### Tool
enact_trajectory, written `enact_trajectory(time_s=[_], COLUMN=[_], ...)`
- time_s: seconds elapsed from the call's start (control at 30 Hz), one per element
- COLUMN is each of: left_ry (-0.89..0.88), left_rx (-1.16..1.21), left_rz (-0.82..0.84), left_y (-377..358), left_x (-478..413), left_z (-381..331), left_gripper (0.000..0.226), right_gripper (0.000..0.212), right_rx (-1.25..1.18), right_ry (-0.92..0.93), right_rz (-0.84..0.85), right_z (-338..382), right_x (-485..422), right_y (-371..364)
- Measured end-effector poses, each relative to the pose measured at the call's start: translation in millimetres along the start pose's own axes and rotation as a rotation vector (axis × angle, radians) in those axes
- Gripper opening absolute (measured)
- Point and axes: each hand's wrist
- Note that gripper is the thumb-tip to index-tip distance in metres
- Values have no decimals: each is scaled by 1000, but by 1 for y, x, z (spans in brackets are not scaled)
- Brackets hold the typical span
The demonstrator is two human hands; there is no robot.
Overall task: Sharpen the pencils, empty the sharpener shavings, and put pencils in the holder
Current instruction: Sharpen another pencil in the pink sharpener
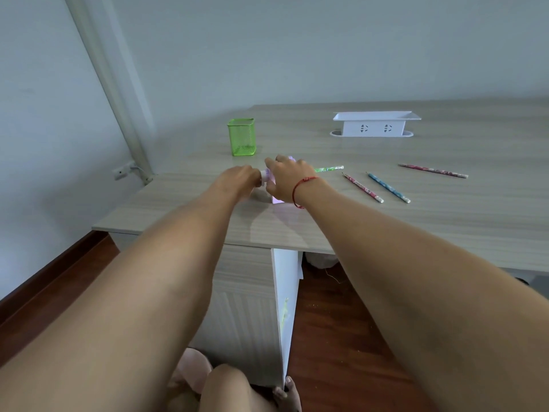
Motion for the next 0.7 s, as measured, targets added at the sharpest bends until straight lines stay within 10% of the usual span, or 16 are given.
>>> enact_trajectory(time_s=[0.7], left_ry=[15], left_rx=[182], left_rz=[-222], left_y=[38], left_x=[35], left_z=[-11], left_gripper=[30], right_gripper=[35], right_rx=[7], right_ry=[-14], right_rz=[51], right_z=[-2], right_x=[-3], right_y=[11])
Point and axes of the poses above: each hand's wrist, its own x-axis away from the middle knuckle, its own y-axis out of the back of the hand, z = x × y, and after that the axes turned 3 degrees about -y, right-handed
